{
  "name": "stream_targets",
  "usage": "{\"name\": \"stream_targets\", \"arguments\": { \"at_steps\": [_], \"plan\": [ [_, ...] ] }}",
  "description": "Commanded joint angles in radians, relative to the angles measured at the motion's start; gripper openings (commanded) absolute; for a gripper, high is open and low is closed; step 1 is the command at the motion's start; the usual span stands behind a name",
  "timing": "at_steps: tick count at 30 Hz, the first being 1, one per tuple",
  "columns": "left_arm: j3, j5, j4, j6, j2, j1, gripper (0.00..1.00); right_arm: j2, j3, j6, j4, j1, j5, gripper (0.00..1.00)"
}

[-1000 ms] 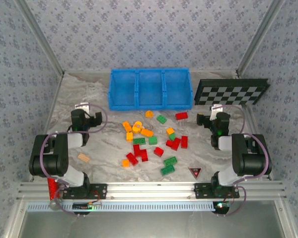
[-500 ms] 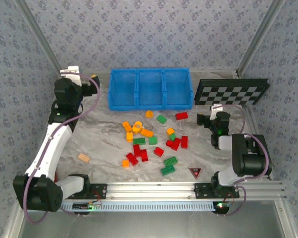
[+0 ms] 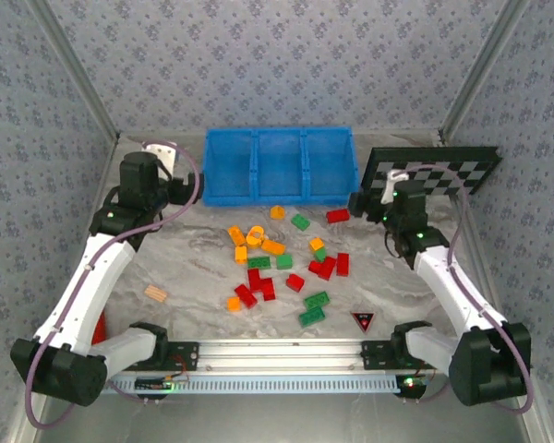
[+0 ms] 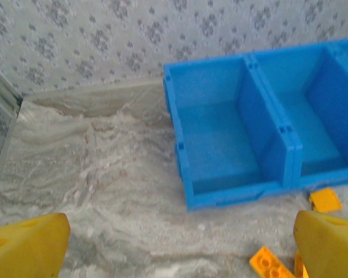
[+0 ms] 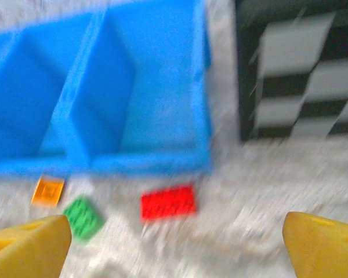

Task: Sort the legos into containers by color
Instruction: Pick up the lego from the bottom-center of the table.

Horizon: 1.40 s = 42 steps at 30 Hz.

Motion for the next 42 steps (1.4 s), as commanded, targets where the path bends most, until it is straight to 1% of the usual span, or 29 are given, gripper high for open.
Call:
{"name": "stream_targets", "arguments": {
  "at_steps": [1,2,4,6,9,12,15,18,21,22,27,33,42],
  "plan": [
    [-0.001,0.006,-0.089,0.033,-0.045,-0.005,0.99,-0.018,-0.009,0.127,-0.244,0.087,-0.015,0.97],
    [-0.02,0.004,-0.079,0.029,-0.059,-0.007,0.99,-0.02,-0.011,0.161,-0.273,0.126,0.016,0.99],
    [-0.052,0.007,-0.053,0.024,-0.08,-0.007,0.99,-0.022,-0.009,0.194,-0.332,0.181,0.046,1.0],
    [-0.07,0.013,-0.041,0.022,-0.087,-0.009,0.99,-0.028,-0.028,0.229,-0.352,0.21,0.049,1.0],
    [-0.078,0.025,-0.037,0.021,-0.081,-0.011,0.99,-0.027,-0.075,0.289,-0.342,0.212,0.029,0.98],
    [-0.083,0.028,-0.035,0.028,-0.076,-0.019,0.99,-0.012,-0.105,0.346,-0.337,0.207,0.064,0.93],
    [-0.088,0.011,-0.03,0.038,-0.076,-0.021,0.99,0.001,-0.116,0.376,-0.33,0.183,0.067,0.9],
    [-0.088,0.008,-0.029,0.048,-0.077,-0.021,0.99,0.021,-0.118,0.365,-0.313,0.169,0.033,0.86],
    [-0.089,0.024,-0.031,0.045,-0.082,-0.021,0.99,0.054,-0.117,0.366,-0.318,0.17,0.006,0.84],
    [-0.093,0.025,-0.028,0.047,-0.085,-0.022,0.99,0.067,-0.119,0.336,-0.318,0.17,-0.003,0.83],
    [-0.101,0.022,-0.031,0.05,-0.104,-0.024,0.99,0.11,-0.135,0.332,-0.308,0.185,-0.015,0.75],
    [-0.11,0.024,-0.03,0.05,-0.126,-0.028,0.99,0.135,-0.139,0.312,-0.312,0.219,0.001,0.7],
    [-0.121,0.021,-0.036,0.056,-0.14,-0.038,0.99,0.212,-0.094,0.29,-0.348,0.28,0.088,0.66]
  ]
}}
